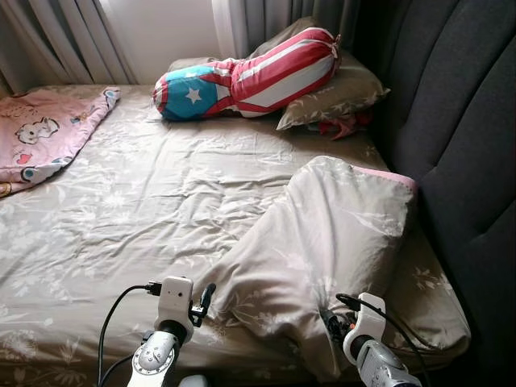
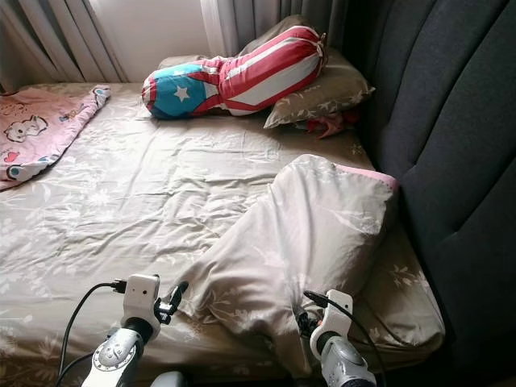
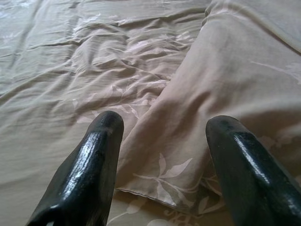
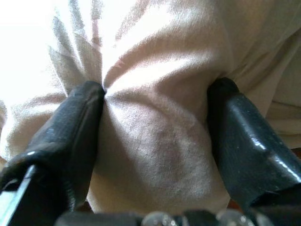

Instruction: Clean up the room

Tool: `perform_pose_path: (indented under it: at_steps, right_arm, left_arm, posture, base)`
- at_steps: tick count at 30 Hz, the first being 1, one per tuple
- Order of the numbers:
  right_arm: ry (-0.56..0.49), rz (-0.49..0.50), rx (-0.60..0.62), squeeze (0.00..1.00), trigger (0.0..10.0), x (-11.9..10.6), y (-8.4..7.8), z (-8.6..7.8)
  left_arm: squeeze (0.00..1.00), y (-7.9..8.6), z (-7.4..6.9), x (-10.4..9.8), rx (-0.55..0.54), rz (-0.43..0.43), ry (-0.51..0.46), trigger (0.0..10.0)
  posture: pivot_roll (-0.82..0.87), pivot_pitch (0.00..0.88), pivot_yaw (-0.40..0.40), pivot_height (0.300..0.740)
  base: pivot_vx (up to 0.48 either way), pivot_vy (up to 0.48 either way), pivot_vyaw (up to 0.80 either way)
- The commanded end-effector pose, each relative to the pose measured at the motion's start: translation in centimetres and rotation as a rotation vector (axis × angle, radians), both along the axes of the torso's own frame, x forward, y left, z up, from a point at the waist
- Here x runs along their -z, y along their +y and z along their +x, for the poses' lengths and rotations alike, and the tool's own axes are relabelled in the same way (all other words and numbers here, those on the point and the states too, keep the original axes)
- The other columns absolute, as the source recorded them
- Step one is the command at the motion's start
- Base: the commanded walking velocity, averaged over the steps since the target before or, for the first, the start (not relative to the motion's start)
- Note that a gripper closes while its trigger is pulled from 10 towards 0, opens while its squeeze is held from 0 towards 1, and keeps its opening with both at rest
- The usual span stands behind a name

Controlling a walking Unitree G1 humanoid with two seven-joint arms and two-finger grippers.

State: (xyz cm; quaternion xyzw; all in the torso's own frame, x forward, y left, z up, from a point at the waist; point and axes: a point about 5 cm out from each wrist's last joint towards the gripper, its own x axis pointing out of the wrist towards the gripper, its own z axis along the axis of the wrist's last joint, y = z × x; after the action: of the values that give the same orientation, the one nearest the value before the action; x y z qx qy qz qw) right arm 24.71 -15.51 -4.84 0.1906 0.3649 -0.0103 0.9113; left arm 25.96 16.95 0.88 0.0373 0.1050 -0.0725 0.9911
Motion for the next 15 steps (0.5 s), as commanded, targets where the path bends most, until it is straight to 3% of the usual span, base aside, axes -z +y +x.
perform_pose_path:
  at_steps: [1, 15]
  right_arm:
    - [0.060, 0.025, -0.013, 0.00, 0.0, 0.90, 1.01, -1.15]
    - [0.048, -0.003, -0.004, 0.00, 0.0, 0.67, 0.49, -0.80]
  left_arm:
    - [0.00, 0.08, -0.11, -0.02, -0.004, 0.000, 0.009, 10.0]
    - [0.00, -0.63, 0.08, 0.06, -0.005, -0.011, 0.015, 10.0]
  posture:
    - [0.03, 0.054, 0.005, 0.651]
    - [0.02, 0.044, -0.009, 0.651]
  base:
    - [0.000, 0.000, 0.00]
    - [0.000, 0.000, 0.00]
